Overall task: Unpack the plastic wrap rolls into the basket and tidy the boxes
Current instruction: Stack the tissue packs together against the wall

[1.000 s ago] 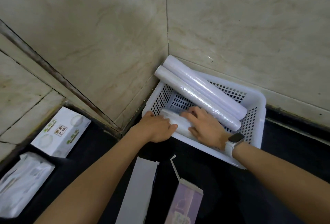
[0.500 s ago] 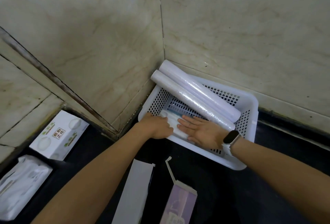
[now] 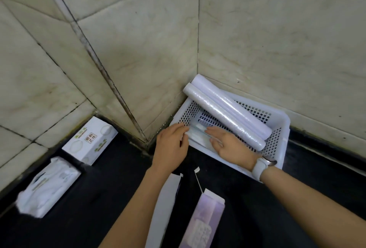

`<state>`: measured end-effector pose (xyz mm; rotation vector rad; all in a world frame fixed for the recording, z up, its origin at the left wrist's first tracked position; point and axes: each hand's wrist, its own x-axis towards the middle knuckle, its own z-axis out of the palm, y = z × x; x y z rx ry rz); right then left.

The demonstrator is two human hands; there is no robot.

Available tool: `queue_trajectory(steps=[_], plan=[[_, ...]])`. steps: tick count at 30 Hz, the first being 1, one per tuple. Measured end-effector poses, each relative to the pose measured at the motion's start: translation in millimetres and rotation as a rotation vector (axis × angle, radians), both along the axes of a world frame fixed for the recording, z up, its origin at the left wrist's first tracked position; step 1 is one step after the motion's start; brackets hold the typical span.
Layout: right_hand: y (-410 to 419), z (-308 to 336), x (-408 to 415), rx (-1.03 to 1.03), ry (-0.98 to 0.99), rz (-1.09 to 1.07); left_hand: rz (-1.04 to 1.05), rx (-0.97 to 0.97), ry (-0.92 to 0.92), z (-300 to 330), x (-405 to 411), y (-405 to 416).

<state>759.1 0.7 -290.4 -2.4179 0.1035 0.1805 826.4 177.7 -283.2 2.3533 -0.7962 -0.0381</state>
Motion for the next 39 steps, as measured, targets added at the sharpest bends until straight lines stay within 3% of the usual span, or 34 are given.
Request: queue_trajectory(steps=[4,7,14,21,30,35,39], plan=[[38.4,16.8,-28.4,0.096,-0.226,-0.177,0.198,-0.046,0.109,-2.8,-41.1,45.4],[83.2,23.2,-49.8,0.134,-0.287,-0.147,0.306,-0.035,0.177,-10.8,-68.2,88.4],[194.0,-0.6,-56.4,0.142,-0.152,0.085,0.537,0.006,0.292,-32.0,-94.4,200.8],[288.0,-24.7,1.3,0.005,0.008,0.331,0.879,-0.063,0.313,-41.7,-73.4,306.5],[381.5,-23.5,128.0,-0.233,-0.148,0.513,0.884,-0.278,0.297,-65.0,-1.9,374.2],[401.7,-30.9,154.2,-0.417,0.038,0.693,0.940,-0.458,0.439,-81.0,-4.7,375.0],[398.0,-16.5,140.1,-0.142,-0.077,0.699,1.006,-0.601,0.311,-73.4,-18.8,361.6]])
